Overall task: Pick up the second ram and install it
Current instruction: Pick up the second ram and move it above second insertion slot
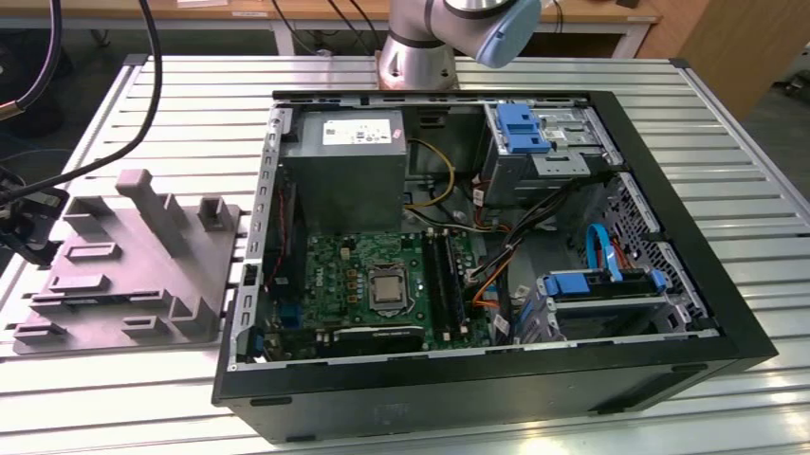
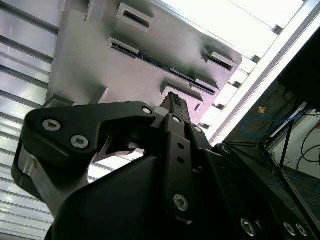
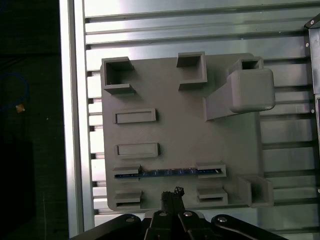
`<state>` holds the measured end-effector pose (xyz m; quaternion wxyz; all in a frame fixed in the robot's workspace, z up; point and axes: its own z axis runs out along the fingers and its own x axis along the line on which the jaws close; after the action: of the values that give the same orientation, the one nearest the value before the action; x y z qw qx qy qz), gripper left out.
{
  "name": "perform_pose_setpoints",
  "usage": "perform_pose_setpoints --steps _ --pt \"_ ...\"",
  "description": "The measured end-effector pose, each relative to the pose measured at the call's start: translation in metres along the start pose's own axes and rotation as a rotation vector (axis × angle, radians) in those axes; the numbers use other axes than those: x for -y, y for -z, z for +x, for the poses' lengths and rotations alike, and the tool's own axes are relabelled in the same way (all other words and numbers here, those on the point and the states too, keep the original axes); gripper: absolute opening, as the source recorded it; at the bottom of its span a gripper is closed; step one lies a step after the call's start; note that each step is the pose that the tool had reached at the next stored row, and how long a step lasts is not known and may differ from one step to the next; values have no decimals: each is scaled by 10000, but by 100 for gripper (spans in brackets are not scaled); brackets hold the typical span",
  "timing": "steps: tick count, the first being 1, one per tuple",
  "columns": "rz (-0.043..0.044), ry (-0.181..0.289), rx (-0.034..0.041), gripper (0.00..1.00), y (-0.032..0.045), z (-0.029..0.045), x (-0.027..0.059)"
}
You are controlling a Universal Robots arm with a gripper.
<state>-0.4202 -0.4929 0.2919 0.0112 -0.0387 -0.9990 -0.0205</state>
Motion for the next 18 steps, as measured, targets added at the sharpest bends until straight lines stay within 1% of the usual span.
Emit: perform_pose_setpoints --steps 2,6,10,12,18 --pt "3 62 -4 10 1 0 0" --pt "13 550 -21 10 -2 1 0" --pt "3 704 -28 10 -6 8 2" --pt "9 983 -40 10 -7 8 2" --pt "36 2062 -84 10 -11 9 2"
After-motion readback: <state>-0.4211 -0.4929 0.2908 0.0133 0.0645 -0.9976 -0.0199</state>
